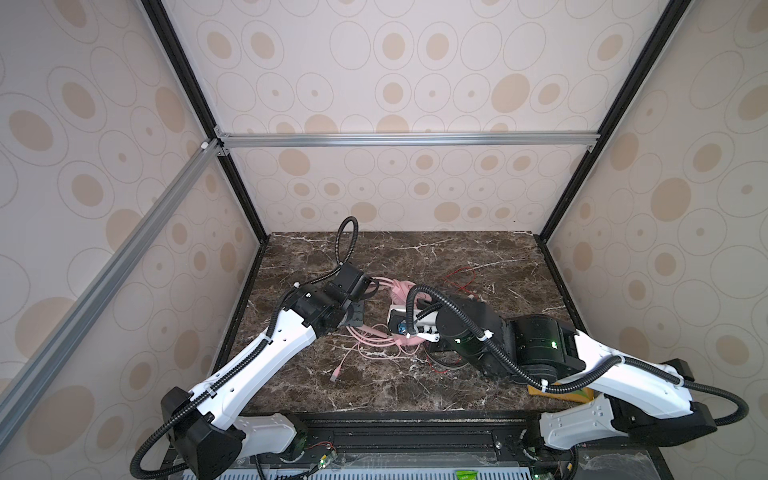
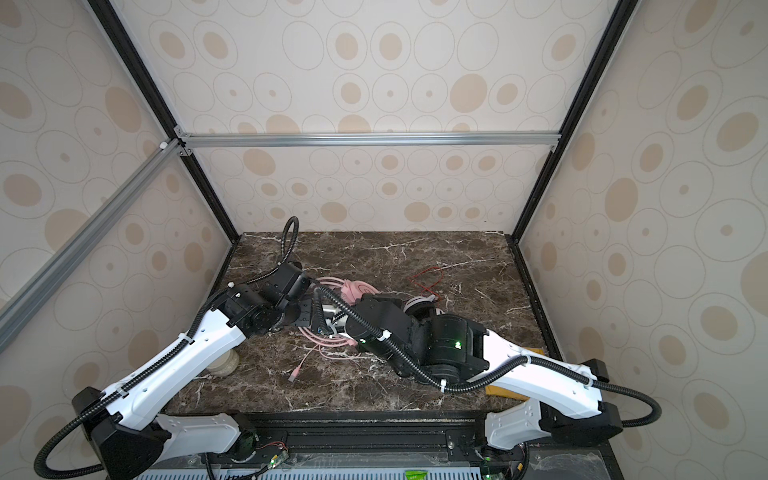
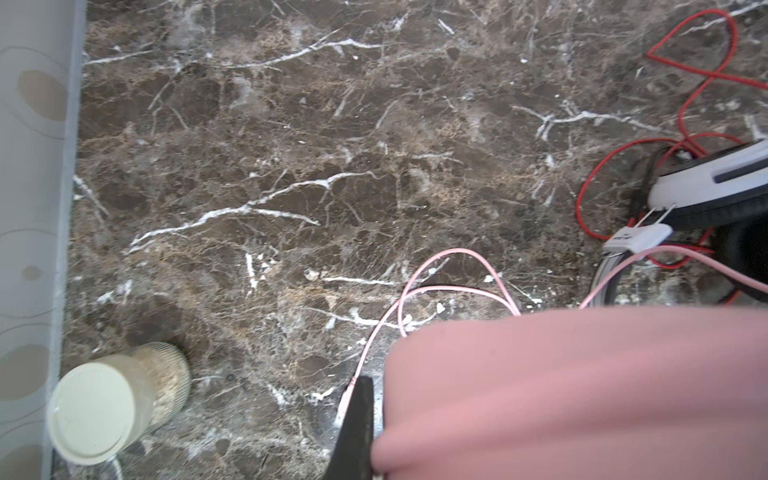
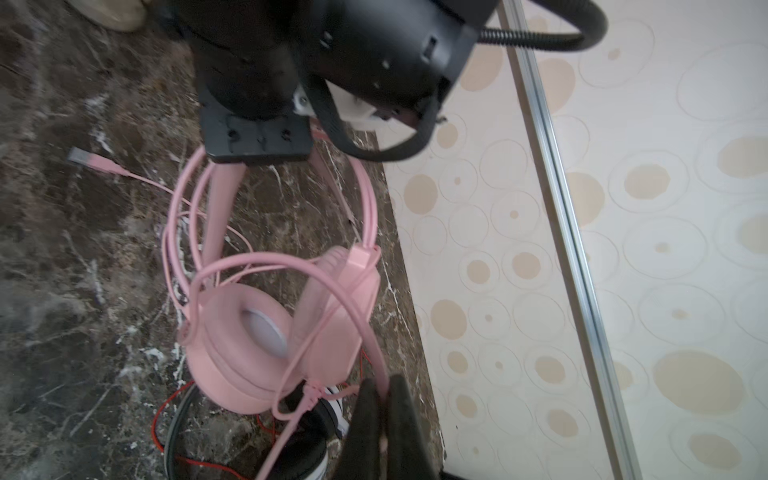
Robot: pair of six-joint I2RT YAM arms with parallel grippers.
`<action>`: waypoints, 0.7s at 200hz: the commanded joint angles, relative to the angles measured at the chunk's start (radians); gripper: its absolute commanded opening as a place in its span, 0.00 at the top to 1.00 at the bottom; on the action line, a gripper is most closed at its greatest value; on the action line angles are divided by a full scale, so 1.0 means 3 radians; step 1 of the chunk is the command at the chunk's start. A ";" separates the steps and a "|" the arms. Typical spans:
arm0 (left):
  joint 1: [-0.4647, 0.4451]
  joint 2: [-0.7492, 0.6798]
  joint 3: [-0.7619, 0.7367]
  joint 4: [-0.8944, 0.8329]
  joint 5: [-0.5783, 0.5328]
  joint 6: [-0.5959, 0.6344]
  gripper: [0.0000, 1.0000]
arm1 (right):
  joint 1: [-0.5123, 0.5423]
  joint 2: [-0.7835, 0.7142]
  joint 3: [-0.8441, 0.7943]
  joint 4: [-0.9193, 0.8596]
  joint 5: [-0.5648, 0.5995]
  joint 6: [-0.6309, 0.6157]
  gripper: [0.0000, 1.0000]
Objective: Wrap the headphones
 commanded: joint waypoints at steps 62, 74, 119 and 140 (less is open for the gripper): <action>-0.0017 0.0171 0.0089 0.0254 0.0227 -0.0137 1.00 | 0.0210 -0.0126 -0.0113 0.0420 -0.0803 -0.0565 1.00; -0.0017 0.0180 0.0093 0.0262 0.0242 -0.0129 1.00 | 0.0206 -0.0075 -0.0099 0.0435 -0.0758 -0.0558 1.00; -0.0020 0.0174 0.0127 0.0245 0.0273 -0.0028 1.00 | 0.0076 0.0131 0.0039 0.0465 -0.0328 -0.0462 1.00; -0.0038 0.0096 0.0081 0.0248 0.0262 0.0046 1.00 | -0.0161 0.0177 0.0101 0.0387 -0.0364 -0.0257 1.00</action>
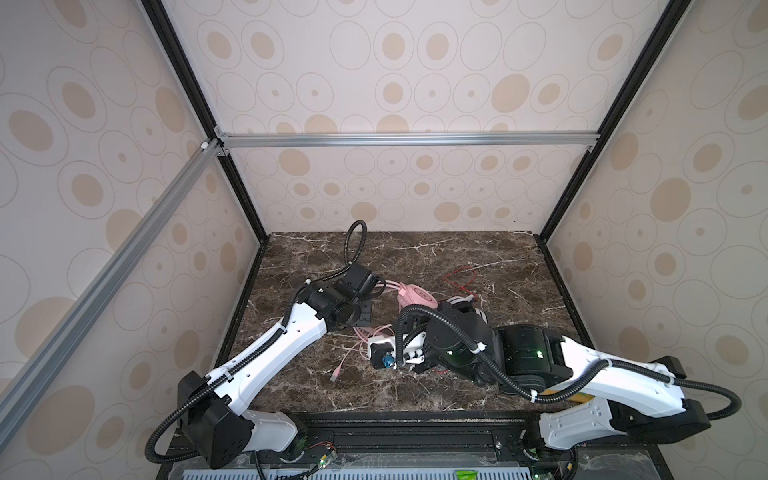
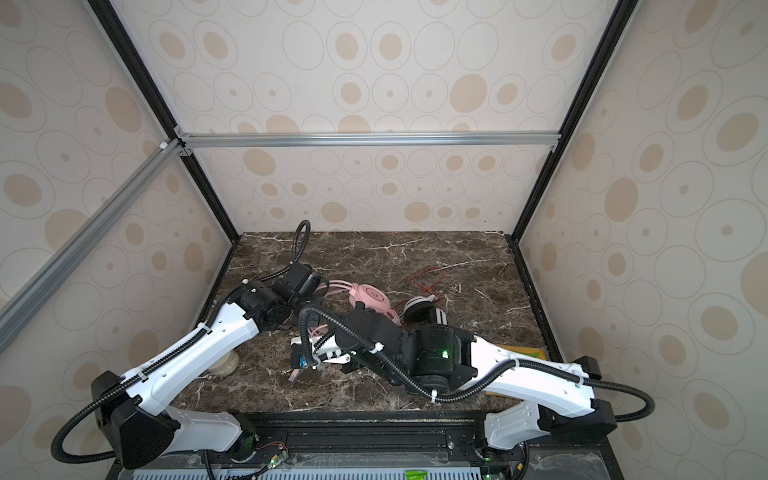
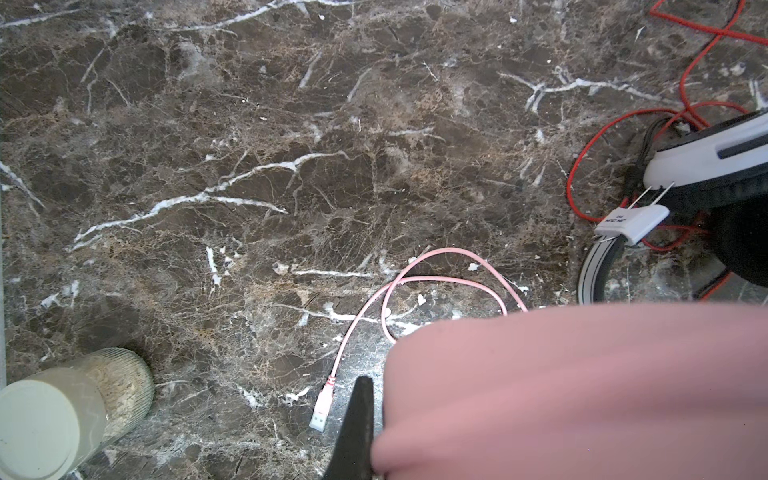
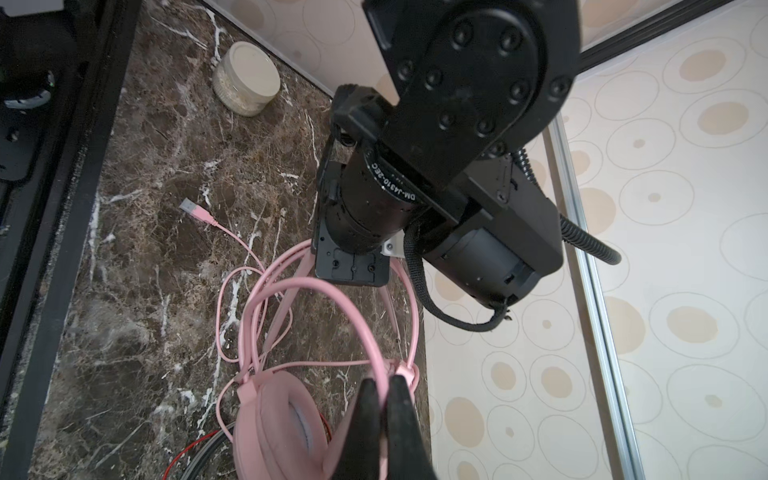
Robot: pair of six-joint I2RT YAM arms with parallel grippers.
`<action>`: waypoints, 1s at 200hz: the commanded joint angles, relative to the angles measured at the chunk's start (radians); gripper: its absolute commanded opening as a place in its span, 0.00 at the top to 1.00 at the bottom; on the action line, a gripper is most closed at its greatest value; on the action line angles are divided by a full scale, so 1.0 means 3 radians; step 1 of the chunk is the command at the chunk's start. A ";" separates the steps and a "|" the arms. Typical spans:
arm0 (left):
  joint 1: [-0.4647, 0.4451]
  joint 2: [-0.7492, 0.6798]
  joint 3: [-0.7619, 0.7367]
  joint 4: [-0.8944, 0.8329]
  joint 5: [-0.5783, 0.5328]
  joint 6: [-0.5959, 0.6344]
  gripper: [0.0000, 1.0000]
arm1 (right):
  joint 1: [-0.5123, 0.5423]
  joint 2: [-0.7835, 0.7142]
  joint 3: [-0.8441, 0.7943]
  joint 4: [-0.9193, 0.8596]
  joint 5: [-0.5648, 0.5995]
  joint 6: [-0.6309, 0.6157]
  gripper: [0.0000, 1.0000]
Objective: Wrap the headphones
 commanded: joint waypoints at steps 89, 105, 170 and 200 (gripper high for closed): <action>-0.0215 -0.0400 -0.0243 0.0285 0.0296 0.0153 1.00 | -0.1447 0.0135 0.0215 0.0067 -0.1035 0.0783 1.00; -0.0253 -0.0409 -0.0239 0.0298 0.0333 0.0174 1.00 | -0.1691 0.0199 0.0196 0.0148 -0.1330 0.0926 1.00; -0.0296 -0.0514 -0.0247 0.0394 0.0507 0.0158 1.00 | -0.2347 0.0552 0.0069 0.0326 -0.2500 0.1542 1.00; -0.0296 -0.0543 -0.0197 0.0361 0.0516 0.0099 1.00 | -0.2558 0.0472 -0.0344 0.0723 -0.2756 0.1930 1.00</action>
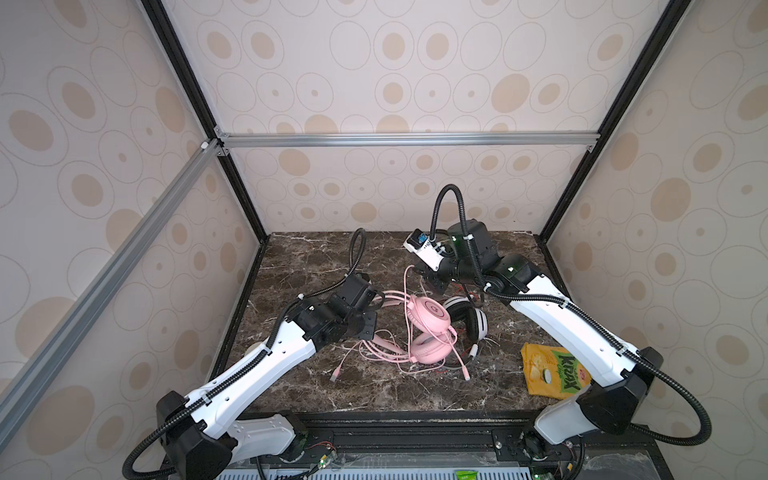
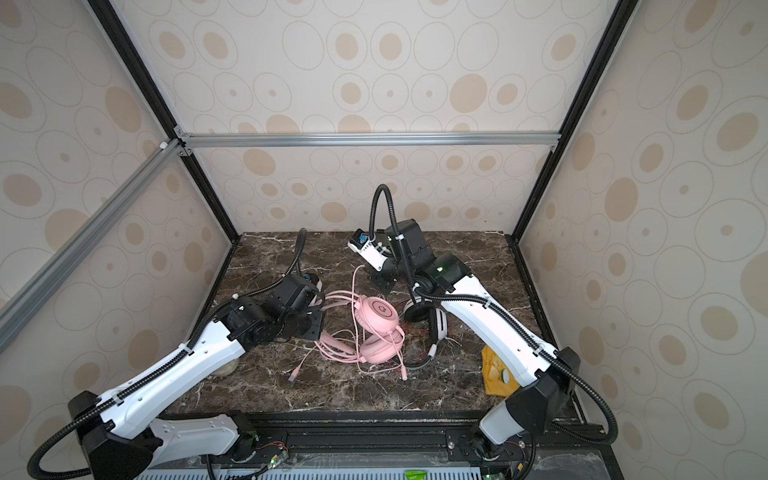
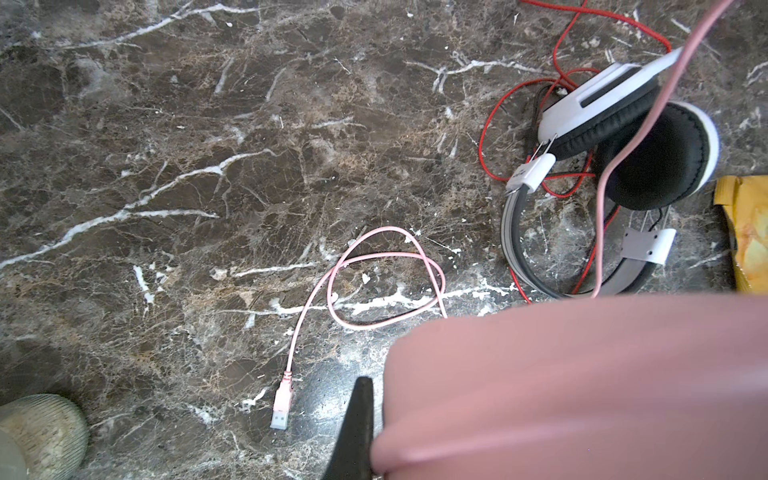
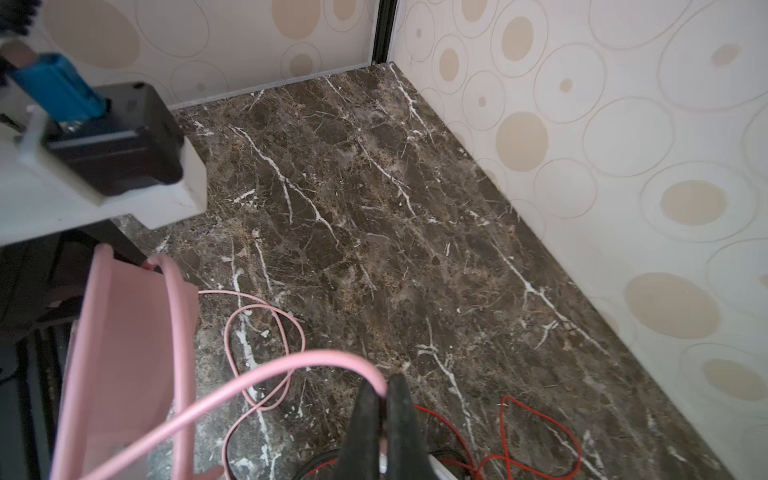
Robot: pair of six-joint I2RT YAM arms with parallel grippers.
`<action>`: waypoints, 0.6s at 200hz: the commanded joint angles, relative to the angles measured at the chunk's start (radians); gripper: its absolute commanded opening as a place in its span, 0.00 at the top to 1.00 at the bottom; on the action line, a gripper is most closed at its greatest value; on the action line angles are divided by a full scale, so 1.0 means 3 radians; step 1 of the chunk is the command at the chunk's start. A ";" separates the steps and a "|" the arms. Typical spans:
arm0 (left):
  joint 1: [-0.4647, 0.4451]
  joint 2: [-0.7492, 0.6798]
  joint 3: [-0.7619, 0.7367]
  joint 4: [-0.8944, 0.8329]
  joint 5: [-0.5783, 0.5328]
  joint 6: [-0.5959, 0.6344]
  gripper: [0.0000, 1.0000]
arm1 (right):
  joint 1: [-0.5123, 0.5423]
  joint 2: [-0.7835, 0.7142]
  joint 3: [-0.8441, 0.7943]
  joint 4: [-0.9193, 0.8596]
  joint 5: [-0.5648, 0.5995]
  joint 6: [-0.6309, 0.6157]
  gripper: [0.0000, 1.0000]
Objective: Wrap the headphones
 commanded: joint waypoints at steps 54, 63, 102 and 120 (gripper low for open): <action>-0.0004 -0.0117 0.0463 -0.0087 0.0070 -0.0285 1.00 | -0.0310 -0.0065 -0.0761 0.0605 -0.0802 0.0780 1.00; 0.0022 -0.0103 0.0566 -0.0142 0.0068 -0.0309 1.00 | -0.0316 -0.0085 -0.0851 0.0670 -0.0889 0.0834 0.98; 0.0222 0.0098 0.0997 -0.0457 0.0086 -0.0332 1.00 | -0.0476 -0.0364 -0.1315 0.0826 -0.1226 0.1101 0.53; 0.0328 0.0133 0.1125 -0.0500 0.0116 -0.0353 1.00 | -0.0575 -0.0668 -0.1613 0.0868 -0.1243 0.1196 0.49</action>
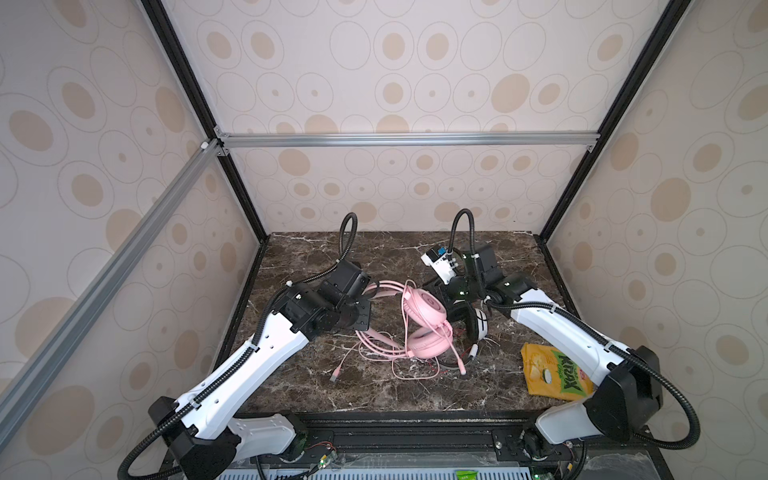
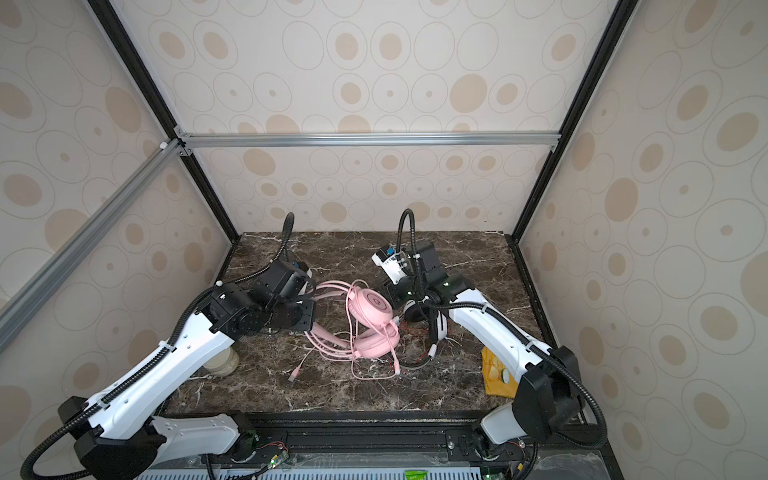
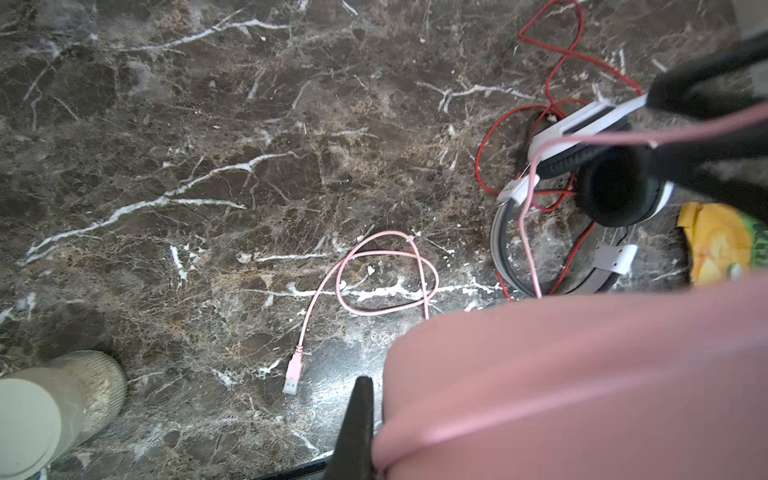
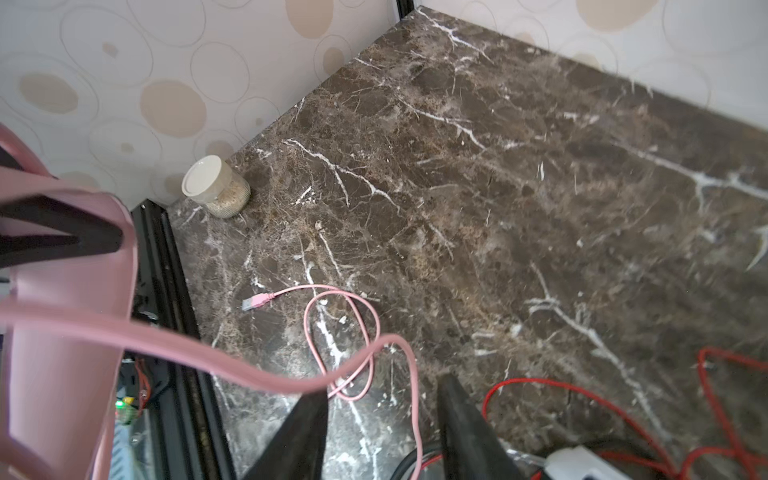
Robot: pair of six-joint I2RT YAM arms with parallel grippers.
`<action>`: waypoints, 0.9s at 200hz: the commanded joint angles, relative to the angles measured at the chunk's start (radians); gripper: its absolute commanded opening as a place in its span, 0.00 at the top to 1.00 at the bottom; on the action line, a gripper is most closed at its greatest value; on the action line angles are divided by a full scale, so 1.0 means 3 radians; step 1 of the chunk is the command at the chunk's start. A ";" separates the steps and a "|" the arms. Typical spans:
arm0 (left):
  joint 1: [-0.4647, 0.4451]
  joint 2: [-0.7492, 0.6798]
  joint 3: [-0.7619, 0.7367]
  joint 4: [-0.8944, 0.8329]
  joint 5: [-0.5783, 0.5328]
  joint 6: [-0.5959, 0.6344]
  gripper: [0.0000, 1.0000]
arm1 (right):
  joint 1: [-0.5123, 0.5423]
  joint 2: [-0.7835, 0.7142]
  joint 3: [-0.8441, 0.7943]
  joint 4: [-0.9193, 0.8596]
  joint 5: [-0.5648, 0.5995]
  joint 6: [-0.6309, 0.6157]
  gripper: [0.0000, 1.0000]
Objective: Wrap the headphones
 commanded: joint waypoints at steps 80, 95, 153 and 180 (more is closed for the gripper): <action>0.0792 0.0163 0.0965 0.0006 0.0305 -0.0075 1.00 | -0.0208 -0.1557 -0.1300 0.0058 -0.0021 0.0666 0.38; 0.0836 0.0226 0.1083 -0.0008 0.0314 -0.0051 1.00 | -0.0205 -0.1551 -0.1432 0.0171 -0.0117 0.0819 0.39; 0.0886 0.0296 0.1192 0.0056 0.0420 -0.0066 1.00 | -0.0088 -0.1024 -0.1448 0.0553 -0.0058 0.1026 0.40; 0.0903 0.0299 0.1190 0.0077 0.0444 -0.0070 1.00 | -0.0087 -0.0535 -0.1226 0.0582 0.0011 0.0972 0.40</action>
